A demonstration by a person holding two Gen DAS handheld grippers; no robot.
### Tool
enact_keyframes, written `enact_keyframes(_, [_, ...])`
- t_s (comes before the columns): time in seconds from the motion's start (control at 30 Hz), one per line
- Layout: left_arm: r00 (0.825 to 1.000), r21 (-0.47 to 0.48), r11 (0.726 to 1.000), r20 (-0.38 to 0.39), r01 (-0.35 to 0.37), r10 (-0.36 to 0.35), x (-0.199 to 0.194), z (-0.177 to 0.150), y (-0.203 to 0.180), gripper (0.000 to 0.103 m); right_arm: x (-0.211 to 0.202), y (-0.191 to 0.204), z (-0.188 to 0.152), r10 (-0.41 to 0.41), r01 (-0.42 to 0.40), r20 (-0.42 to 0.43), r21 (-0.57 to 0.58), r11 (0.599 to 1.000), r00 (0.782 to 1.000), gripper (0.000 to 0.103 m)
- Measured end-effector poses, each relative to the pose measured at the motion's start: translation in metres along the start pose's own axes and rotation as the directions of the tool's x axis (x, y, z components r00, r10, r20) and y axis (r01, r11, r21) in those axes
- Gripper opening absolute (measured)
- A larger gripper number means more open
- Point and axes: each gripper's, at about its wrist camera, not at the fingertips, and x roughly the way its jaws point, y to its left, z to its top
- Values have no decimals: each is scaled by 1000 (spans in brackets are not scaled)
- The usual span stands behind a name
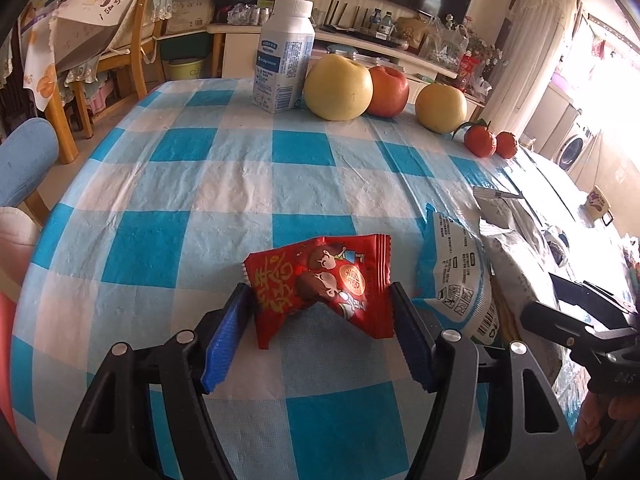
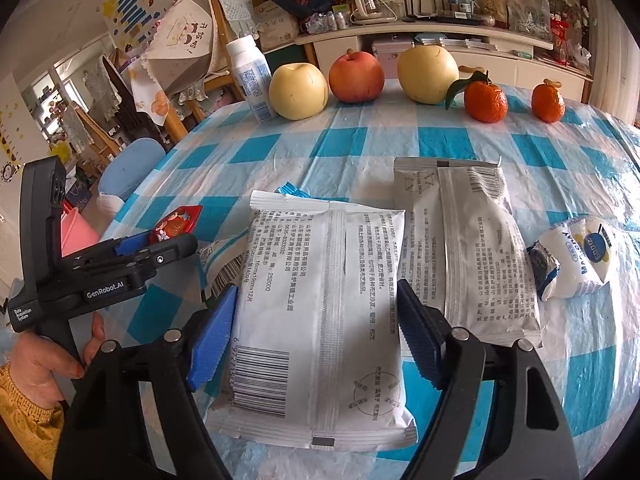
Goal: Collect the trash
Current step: 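Lift both held packets and carry them toward the pink bucket, then open the left tool over the bucket while the right tool releases its white packet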
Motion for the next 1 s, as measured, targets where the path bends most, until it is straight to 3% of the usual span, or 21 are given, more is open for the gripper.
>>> enact_keyframes(0.23, [999,-18,999,9,48,-48,-13,-2,5,67,-11,0,0,-38,36,56,29,999,998,76])
enact_keyframes(0.5, [994,-42,998,92,55,-51,-52,4,19,67,-38,18,8,34,-46,154,77,996,988,76])
enact_keyframes(0.8, [980,-121,992,190,-27,50,-103,7,63,67,-46,99,23,144,-142,167,-23,990,975,76])
enact_keyframes(1.0, [957,-258,960,237,-106,169,-141,6,124,68,-36,177,33,258,-242,128,-128,962,958,76])
